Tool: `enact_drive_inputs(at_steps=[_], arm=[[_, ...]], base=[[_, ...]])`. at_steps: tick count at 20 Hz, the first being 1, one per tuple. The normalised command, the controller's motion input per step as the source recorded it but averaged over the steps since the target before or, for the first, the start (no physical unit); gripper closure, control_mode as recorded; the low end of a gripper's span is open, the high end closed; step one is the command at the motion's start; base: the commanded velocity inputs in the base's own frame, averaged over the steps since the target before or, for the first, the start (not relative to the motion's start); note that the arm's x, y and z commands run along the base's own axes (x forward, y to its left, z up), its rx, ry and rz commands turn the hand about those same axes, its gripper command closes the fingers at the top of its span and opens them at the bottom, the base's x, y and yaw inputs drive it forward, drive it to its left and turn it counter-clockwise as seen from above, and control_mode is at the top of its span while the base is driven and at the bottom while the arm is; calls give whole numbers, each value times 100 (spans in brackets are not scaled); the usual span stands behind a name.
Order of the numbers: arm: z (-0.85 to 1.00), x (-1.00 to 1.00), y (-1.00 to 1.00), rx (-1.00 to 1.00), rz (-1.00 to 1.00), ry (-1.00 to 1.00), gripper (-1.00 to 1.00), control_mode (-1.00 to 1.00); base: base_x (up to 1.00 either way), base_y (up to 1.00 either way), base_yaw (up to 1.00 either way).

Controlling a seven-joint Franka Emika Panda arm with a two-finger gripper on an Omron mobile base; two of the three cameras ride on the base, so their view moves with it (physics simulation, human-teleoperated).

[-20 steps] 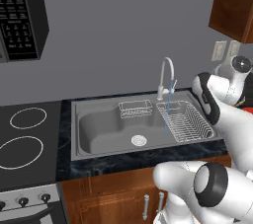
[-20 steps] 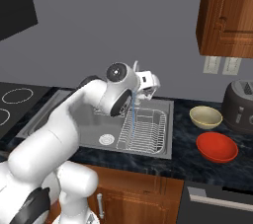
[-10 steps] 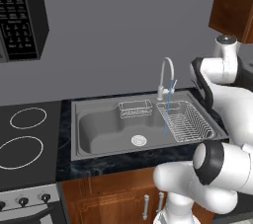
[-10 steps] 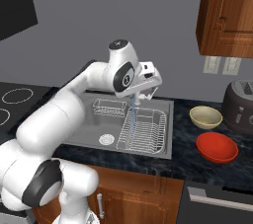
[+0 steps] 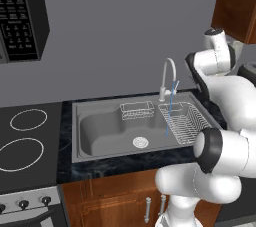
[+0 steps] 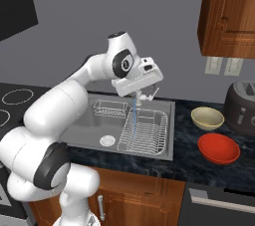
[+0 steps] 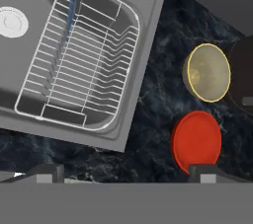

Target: Rinse each bowl for a few seconds and place them down in the sink or on the counter.

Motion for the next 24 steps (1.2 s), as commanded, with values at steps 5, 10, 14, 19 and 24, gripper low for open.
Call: enact_drive_inputs(at_steps=[5,10,14,19,24], arm=[[-23,0,-13,-10,0,2,-100,-100],[-28,0,-8,-5,2,0,-100,-100],[-15,0,-10,-1,3,0,-100,-100],[-12,0,-14,0,2,0,-100,-100],[-12,0,-19,0,2,0,-100,-100]], base=[[0,0,0],[0,0,0],[0,0,0],[0,0,0],[0,0,0]])
